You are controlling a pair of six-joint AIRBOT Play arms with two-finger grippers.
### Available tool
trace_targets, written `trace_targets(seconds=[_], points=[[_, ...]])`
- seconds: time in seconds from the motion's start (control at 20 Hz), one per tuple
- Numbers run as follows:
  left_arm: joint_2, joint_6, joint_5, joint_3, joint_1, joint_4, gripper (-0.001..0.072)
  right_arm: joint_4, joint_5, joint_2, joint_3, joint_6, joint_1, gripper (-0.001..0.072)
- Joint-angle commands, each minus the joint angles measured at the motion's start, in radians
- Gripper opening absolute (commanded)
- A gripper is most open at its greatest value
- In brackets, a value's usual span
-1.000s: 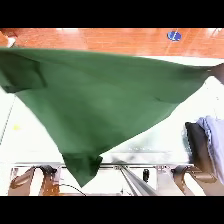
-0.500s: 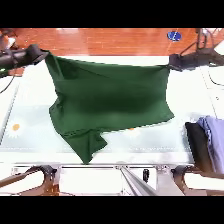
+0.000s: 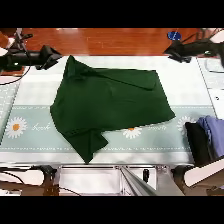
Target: Fold the shirts.
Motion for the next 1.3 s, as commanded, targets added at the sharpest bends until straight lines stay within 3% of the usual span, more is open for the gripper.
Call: trace_targets(seconds=[0.0, 0.15, 0.35, 0.5, 0.65, 0.8, 0.95, 1.25], points=[[0.033, -0.043, -0.362, -0.027, 0.132, 0.12, 0.0509, -0.067, 0.249, 0.061, 0.029, -0.055, -0.122, 0.0407], [0.226, 0.002, -0.3, -0.294, 0.251, 0.148, 0.0509, -0.158, 0.226, 0.22, -0.095, -0.043, -0.223, 0.0407], [0.534, 0.11, -0.13, -0.815, 0.375, 0.123, 0.0509, -0.133, 0.059, 0.479, -0.53, -0.043, -0.32, 0.0407], [0.668, 0.103, -0.061, -1.066, 0.461, 0.109, 0.0508, -0.096, -0.039, 0.638, -0.872, -0.062, -0.332, 0.0407], [0.693, 0.075, -0.077, -1.145, 0.481, 0.086, 0.0508, 0.038, -0.053, 0.729, -1.105, -0.155, -0.33, 0.0407], [0.686, 0.075, -0.099, -1.178, 0.359, 0.082, 0.0508, 0.111, -0.048, 0.772, -1.247, -0.208, -0.33, 0.0407], [0.681, 0.023, -0.061, -1.178, 0.324, 0.099, 0.0508, 0.128, -0.048, 0.774, -1.281, -0.226, -0.33, 0.0407], [0.616, 0.024, -0.05, -1.179, 0.324, 0.121, 0.0506, 0.144, -0.053, 0.773, -1.281, -0.236, -0.33, 0.0407]])
